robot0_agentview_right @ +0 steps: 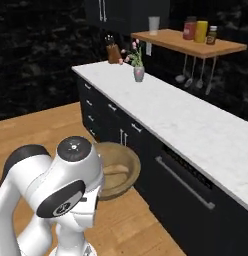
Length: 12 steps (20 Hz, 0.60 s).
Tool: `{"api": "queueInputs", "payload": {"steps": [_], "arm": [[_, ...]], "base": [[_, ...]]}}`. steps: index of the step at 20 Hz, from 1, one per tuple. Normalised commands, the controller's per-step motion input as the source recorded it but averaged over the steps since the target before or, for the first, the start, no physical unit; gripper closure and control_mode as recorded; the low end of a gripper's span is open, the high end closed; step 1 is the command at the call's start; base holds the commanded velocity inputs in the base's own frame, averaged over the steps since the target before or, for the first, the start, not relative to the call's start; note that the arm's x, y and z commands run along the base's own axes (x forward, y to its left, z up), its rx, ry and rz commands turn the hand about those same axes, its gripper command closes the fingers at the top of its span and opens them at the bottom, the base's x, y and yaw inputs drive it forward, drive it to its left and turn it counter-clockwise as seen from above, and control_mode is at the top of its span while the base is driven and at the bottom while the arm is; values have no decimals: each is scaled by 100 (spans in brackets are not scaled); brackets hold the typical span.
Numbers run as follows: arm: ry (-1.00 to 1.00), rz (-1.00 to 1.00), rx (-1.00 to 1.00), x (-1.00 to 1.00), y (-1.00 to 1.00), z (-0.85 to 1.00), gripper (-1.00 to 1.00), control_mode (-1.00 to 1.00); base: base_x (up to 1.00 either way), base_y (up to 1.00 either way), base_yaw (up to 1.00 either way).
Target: Pick the sweet potato from the sink and place it in the bowl. Then pick the bowl and place it in the microwave. Then close the microwave door and press the start button.
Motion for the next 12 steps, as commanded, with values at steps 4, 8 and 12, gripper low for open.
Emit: {"api": "queueInputs", "payload": {"steps": [4,8,12], "arm": [[0,0,0,0,0,0,100,100],[0,0,0,0,0,0,100,100],[0,0,0,0,0,0,100,100]], "base": [[0,51,87],[0,39,91],[0,30,93]]}}
